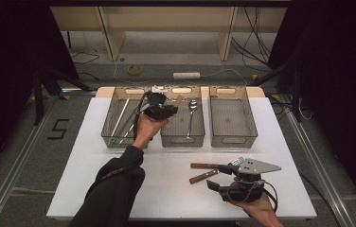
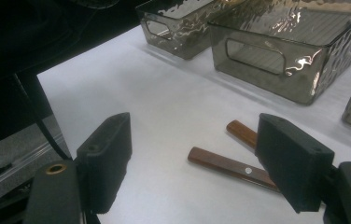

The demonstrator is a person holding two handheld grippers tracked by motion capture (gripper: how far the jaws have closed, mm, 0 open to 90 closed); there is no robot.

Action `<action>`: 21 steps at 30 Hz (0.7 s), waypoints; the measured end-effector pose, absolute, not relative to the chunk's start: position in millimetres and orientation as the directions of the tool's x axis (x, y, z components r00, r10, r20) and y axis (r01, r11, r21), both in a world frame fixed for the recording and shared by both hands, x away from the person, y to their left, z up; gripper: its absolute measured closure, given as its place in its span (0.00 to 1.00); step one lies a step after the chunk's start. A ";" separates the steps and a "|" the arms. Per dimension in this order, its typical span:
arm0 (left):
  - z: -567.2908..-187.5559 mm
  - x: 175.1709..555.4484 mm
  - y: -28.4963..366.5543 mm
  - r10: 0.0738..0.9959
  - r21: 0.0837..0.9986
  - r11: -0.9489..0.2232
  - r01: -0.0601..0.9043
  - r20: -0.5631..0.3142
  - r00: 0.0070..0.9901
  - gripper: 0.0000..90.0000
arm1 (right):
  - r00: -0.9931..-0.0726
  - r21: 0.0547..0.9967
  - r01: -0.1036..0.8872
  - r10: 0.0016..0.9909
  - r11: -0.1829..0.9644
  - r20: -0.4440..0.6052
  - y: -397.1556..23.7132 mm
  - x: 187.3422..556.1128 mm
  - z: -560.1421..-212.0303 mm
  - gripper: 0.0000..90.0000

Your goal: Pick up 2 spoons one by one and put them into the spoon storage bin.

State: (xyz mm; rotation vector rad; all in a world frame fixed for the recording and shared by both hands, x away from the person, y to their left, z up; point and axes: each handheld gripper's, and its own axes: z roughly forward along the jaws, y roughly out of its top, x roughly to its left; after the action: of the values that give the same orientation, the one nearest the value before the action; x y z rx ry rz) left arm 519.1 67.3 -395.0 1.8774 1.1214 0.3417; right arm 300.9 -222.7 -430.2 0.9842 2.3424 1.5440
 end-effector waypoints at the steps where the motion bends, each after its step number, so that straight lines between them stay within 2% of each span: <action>1: -396.1 519.4 67.1 0.811 0.802 -0.181 0.570 -0.207 0.548 0.85 | -0.769 0.868 0.430 0.605 0.247 0.209 -222.7 300.8 -430.2 0.31; 16: -410.2 519.5 52.9 0.808 0.788 -0.199 0.582 -0.204 0.553 0.84 | -0.767 0.867 0.433 0.606 0.247 0.211 -223.6 300.4 -430.0 0.31; 21: -408.3 518.2 57.5 0.794 0.792 -0.200 0.577 -0.214 0.568 0.75 | -0.765 0.867 0.435 0.608 0.242 0.214 -224.6 300.5 -429.4 0.31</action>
State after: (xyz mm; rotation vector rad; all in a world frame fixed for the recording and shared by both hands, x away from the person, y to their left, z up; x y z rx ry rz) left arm 518.2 57.5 -408.3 1.8947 1.1103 0.3012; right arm 300.5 -224.6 -429.4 0.9929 2.3389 1.5458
